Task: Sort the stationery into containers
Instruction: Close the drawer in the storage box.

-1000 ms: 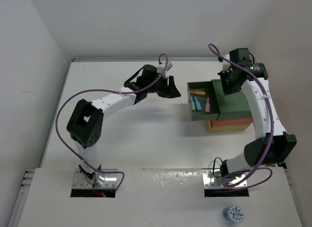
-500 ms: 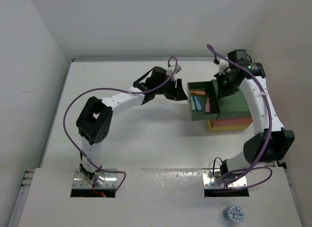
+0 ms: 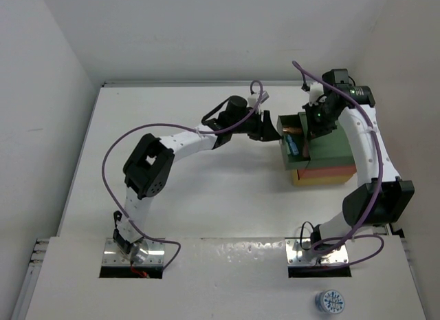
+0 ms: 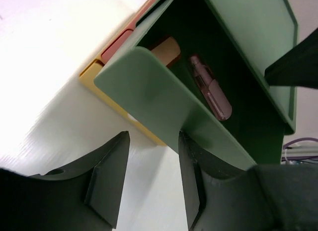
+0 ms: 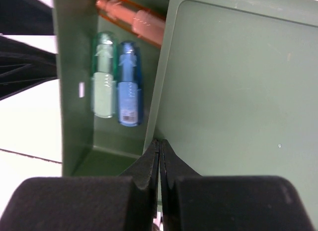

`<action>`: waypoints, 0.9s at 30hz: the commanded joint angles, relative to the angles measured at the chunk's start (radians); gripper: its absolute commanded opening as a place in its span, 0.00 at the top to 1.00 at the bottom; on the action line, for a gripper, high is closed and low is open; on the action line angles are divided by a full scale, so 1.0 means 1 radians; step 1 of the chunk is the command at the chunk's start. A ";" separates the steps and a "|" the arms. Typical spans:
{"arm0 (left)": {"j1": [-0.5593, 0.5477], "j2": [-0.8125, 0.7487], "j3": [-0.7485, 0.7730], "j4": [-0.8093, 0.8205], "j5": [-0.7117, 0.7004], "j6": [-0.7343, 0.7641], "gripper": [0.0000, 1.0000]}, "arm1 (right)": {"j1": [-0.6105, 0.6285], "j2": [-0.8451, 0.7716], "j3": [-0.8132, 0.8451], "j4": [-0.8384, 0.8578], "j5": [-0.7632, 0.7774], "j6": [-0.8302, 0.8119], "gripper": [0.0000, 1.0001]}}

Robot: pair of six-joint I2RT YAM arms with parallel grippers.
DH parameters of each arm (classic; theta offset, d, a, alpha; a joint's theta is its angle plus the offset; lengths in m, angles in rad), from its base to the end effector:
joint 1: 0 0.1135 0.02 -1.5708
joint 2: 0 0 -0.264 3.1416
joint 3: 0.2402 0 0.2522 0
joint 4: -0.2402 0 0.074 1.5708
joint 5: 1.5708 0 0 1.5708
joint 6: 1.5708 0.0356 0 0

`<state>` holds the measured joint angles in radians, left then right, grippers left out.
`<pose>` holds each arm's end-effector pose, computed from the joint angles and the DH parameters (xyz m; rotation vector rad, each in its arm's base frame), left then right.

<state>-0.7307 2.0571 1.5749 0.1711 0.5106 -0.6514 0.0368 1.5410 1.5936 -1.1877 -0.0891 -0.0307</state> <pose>0.3520 -0.3388 0.2543 0.4747 2.0490 -1.3754 0.2995 0.0142 0.3509 -0.1179 2.7013 0.1223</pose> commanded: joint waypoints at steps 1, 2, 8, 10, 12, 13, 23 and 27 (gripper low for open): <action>-0.029 0.034 0.083 0.097 0.032 -0.040 0.50 | 0.005 0.021 0.046 -0.026 -0.075 0.008 1.00; -0.033 0.053 0.095 0.096 0.032 -0.036 0.50 | 0.005 0.024 0.049 -0.029 -0.075 0.009 1.00; -0.044 0.135 0.158 0.133 0.028 -0.066 0.50 | 0.003 0.030 0.051 -0.023 -0.077 -0.001 1.00; -0.055 0.150 0.171 0.136 0.034 -0.068 0.50 | 0.005 0.034 0.052 -0.023 -0.077 -0.005 1.00; -0.064 0.166 0.178 0.145 0.034 -0.070 0.50 | 0.003 0.039 0.058 -0.032 -0.074 -0.011 1.00; -0.068 0.169 0.180 0.149 0.034 -0.071 0.50 | 0.005 0.041 0.062 -0.035 -0.074 -0.012 1.00; -0.088 0.190 0.201 0.234 0.016 -0.065 0.21 | -0.014 0.047 0.057 -0.036 -0.075 -0.021 1.00; -0.090 0.212 0.241 0.212 0.009 -0.059 0.19 | -0.017 0.050 0.057 -0.038 -0.081 -0.020 1.00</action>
<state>-0.8074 2.2601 1.7447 0.3035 0.5289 -0.7143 0.0208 1.5723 1.6257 -1.2144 -0.1280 -0.0467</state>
